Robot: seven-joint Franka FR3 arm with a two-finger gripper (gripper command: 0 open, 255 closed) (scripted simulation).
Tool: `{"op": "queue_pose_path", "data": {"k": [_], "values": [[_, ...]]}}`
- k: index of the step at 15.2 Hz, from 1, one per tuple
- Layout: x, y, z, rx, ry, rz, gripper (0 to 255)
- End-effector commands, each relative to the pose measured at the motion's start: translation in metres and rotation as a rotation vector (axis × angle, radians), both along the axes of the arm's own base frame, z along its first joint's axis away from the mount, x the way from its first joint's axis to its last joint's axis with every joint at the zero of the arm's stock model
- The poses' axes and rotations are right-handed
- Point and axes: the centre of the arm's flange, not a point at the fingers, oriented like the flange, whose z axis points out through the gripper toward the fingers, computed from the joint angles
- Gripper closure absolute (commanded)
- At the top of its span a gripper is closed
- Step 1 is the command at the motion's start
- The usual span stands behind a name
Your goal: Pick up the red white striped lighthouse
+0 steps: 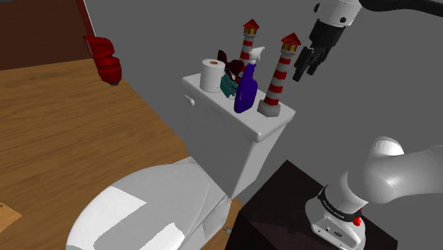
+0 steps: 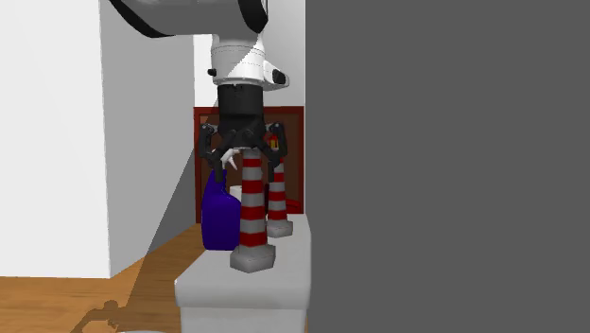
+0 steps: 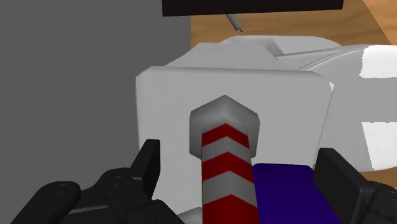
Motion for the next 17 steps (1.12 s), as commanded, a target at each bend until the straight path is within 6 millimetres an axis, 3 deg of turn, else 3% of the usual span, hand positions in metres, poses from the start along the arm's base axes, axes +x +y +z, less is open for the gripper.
{"op": "queue_pose_path", "data": {"k": [1,17], "values": [[0.0,0.0,0.0,0.0,0.0,0.0,0],[0.163,-0.006,0.058,-0.248,-0.197,0.076,0]]}}
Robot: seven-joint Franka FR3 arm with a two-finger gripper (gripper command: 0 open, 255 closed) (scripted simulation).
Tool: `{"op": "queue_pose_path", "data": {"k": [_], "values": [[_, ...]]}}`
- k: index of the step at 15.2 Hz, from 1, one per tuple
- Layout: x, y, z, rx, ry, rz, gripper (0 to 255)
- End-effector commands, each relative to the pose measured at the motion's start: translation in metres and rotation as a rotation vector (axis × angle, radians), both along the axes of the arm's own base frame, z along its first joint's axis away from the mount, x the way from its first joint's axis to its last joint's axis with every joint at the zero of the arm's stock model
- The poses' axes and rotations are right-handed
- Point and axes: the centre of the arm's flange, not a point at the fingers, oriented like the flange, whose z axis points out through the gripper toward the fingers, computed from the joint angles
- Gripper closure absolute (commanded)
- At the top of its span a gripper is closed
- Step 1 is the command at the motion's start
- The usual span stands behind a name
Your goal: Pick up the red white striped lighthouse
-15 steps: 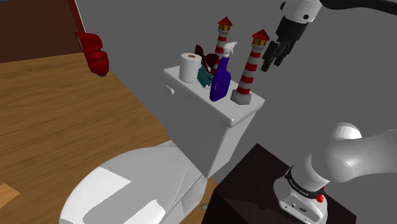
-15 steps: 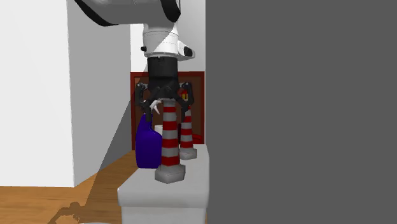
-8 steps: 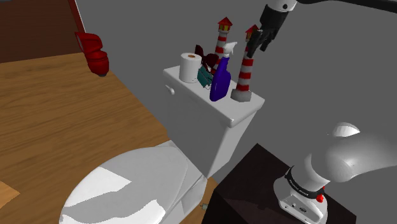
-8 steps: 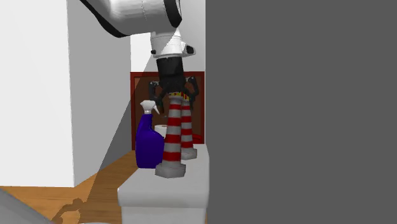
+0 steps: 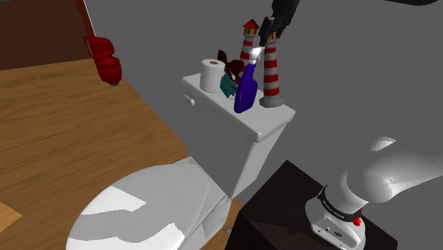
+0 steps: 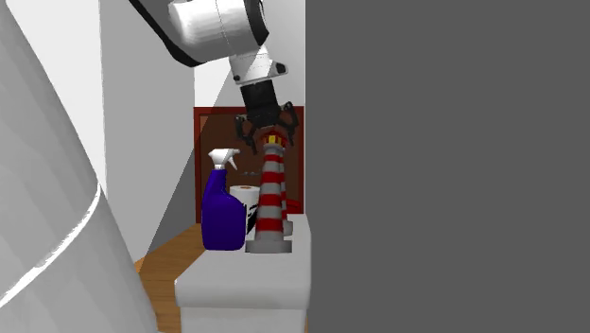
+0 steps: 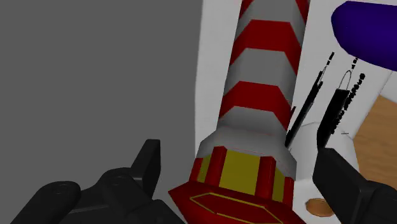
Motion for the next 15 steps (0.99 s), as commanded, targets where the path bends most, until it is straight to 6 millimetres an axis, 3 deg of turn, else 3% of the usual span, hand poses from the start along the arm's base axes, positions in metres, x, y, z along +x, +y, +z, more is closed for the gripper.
{"op": "queue_pose_path", "data": {"k": [1,6,7,15], "values": [[0.025,0.001,0.013,-0.032,-0.026,0.01,0],[0.073,0.006,0.038,-0.11,-0.087,0.033,0],[0.075,0.006,0.039,-0.113,-0.09,0.034,0],[0.075,0.006,-0.001,-0.113,-0.09,0.034,0]]}}
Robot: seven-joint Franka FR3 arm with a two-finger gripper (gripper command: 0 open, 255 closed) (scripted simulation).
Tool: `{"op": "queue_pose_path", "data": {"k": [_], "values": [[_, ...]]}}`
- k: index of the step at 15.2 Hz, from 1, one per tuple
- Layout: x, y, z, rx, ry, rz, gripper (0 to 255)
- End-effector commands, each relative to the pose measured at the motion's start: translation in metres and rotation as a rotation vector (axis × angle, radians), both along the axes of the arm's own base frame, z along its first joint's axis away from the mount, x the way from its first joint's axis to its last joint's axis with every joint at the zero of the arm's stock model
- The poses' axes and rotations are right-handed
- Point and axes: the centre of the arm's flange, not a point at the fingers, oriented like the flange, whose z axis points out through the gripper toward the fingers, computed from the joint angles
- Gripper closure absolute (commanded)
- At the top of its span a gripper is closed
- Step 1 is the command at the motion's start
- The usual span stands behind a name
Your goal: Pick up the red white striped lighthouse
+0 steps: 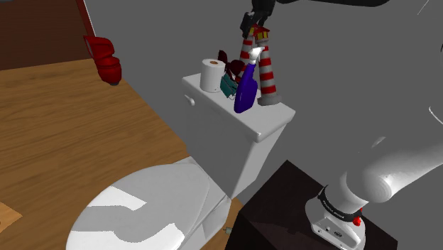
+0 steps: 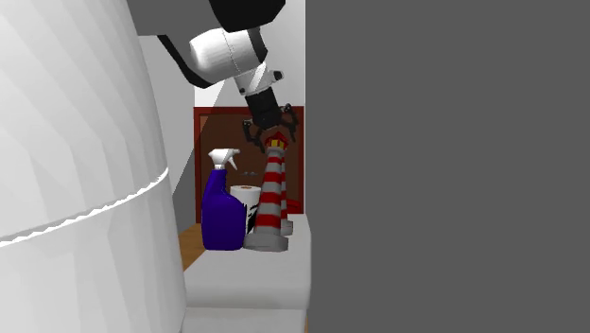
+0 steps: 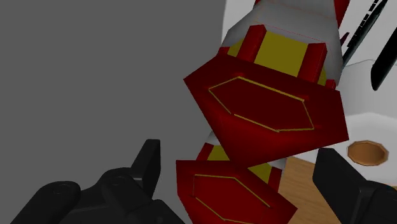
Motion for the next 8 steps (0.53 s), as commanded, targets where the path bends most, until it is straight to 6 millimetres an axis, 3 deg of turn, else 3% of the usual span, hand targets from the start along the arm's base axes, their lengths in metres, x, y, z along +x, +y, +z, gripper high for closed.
{"op": "queue_pose_path", "data": {"k": [1,2,8], "values": [[-0.0004,0.0005,-0.0021,0.0,-0.001,0.0,0],[-0.0002,0.0003,-0.0018,0.0,-0.001,0.0,255],[-0.0002,0.0006,-0.0017,0.0,-0.001,0.0,255]]}}
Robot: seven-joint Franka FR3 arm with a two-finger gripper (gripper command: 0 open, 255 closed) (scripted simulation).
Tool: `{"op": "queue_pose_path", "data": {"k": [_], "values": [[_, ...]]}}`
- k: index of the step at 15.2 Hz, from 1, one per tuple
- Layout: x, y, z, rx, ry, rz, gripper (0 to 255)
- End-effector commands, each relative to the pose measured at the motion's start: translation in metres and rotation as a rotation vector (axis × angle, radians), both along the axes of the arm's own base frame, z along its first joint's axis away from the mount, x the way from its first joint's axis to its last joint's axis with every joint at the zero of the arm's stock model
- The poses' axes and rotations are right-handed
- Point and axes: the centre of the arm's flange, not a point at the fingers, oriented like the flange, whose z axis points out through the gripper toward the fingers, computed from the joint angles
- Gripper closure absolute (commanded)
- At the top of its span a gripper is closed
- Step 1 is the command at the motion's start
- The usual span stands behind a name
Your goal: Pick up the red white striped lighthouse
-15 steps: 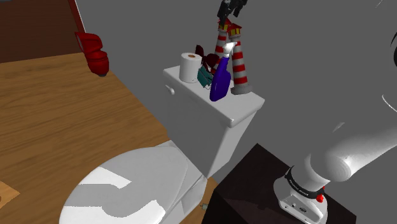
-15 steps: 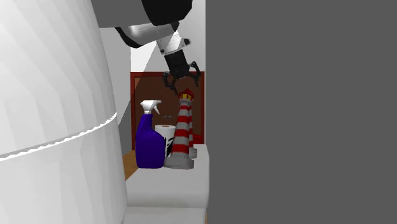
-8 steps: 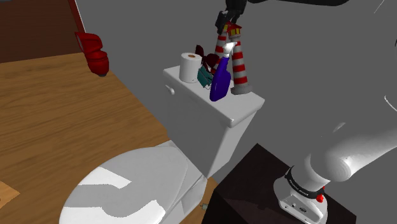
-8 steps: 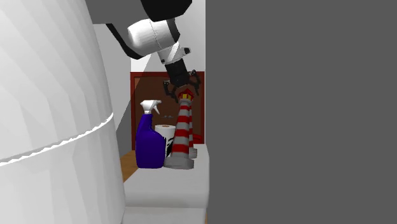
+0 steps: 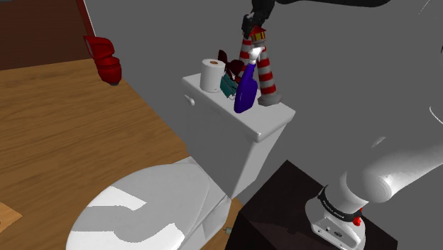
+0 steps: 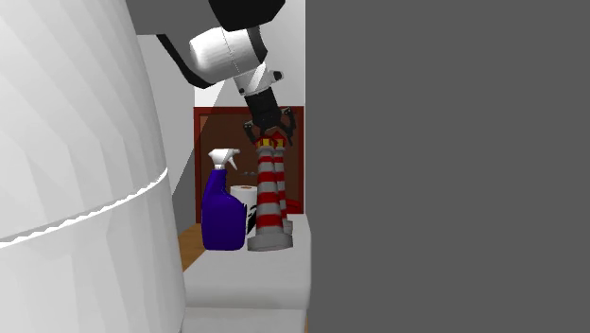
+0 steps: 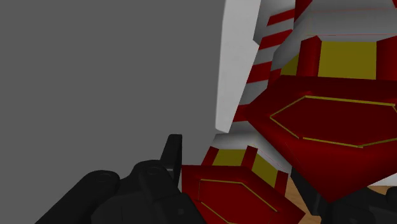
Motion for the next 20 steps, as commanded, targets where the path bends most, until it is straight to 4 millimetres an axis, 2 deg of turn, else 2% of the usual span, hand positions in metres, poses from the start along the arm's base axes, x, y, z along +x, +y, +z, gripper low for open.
{"op": "queue_pose_path", "data": {"k": [1,3,18,20], "values": [[0.0,0.0,-0.001,0.0,0.003,-0.001,255],[0.0,0.0,-0.002,0.0,0.003,-0.001,255],[0.0,0.0,0.078,0.0,0.003,-0.001,255],[0.0,0.0,0.078,0.0,0.003,-0.001,255]]}}
